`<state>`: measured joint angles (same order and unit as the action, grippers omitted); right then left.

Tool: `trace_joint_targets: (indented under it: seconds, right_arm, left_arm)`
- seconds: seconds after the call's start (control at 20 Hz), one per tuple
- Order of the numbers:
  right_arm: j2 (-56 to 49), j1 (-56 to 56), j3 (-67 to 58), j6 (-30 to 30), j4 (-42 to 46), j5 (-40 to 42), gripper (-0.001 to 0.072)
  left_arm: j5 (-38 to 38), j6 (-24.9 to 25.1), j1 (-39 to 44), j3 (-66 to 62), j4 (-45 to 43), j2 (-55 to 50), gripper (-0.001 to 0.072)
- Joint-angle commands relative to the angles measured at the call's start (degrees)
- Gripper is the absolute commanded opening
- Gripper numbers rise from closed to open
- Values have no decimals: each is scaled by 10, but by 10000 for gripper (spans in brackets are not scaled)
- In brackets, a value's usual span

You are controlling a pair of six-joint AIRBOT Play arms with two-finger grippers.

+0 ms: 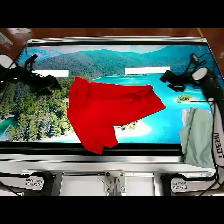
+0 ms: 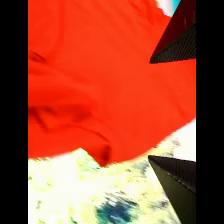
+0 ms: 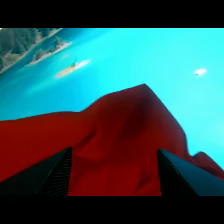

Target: Fold the shirts.

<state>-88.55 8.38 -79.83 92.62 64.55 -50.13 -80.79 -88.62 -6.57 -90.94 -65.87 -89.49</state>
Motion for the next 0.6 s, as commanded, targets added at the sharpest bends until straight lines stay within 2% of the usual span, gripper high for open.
trace_joint_targets:
  seconds: [0.0,0.1,0.25,0.4,0.55]
  right_arm:
    - [47,77,0,-53,81,-188,635]
    - [47,112,10,-110,71,-269,636]
    - [47,144,42,-147,2,-305,636]
    - [47,138,65,-150,-33,-287,636]
    - [45,116,69,-150,-32,-257,636]
  left_arm:
    - [-83,17,-39,92,-3,68,672]
    - [-16,19,-34,260,22,130,673]
    - [113,78,-32,479,142,185,678]
    - [187,131,-21,576,232,184,677]
    - [229,132,3,595,239,177,676]
